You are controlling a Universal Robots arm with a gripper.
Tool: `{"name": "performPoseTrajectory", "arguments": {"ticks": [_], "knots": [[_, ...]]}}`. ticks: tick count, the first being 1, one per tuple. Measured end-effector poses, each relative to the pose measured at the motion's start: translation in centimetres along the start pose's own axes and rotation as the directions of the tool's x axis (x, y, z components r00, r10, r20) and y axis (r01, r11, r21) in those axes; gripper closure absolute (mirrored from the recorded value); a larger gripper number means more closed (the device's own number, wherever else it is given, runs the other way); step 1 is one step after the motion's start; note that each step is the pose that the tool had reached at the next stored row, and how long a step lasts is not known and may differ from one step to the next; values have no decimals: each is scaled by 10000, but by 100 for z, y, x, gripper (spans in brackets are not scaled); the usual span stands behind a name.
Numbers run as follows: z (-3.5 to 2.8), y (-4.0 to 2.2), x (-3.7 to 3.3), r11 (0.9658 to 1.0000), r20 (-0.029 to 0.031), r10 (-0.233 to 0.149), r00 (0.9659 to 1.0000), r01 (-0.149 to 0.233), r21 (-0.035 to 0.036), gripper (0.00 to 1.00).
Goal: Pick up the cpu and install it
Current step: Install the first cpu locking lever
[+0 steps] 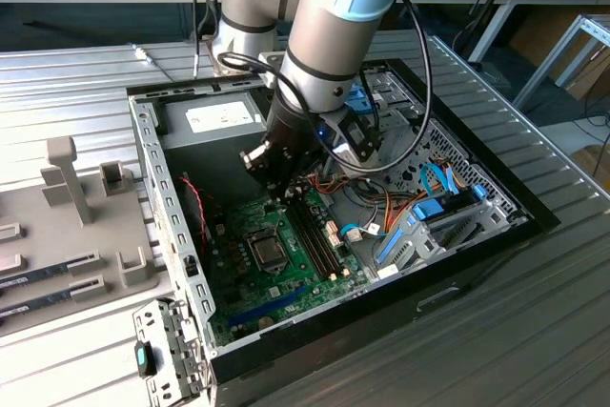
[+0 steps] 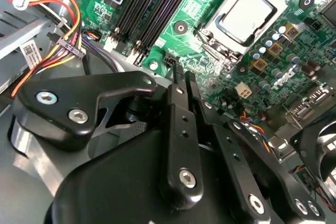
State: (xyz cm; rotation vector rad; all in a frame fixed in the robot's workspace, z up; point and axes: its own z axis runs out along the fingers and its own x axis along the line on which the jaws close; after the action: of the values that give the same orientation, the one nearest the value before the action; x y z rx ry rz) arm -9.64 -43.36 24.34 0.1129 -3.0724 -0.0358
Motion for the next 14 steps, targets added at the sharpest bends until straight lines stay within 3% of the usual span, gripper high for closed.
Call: {"name": "performPoseTrajectory", "arguments": {"ticks": [4,5,8,11,14], "knots": [[-12,50,-3,10000,-1,0,10000,0,2,84],[-16,53,-3,10000,-1,0,10000,0,2,90],[-42,54,-1,10000,-1,0,10000,0,0,90],[-103,47,4,10000,0,1,10000,-1,-1,90],[-226,46,12,10000,-2,1,10000,-1,1,90]]}}
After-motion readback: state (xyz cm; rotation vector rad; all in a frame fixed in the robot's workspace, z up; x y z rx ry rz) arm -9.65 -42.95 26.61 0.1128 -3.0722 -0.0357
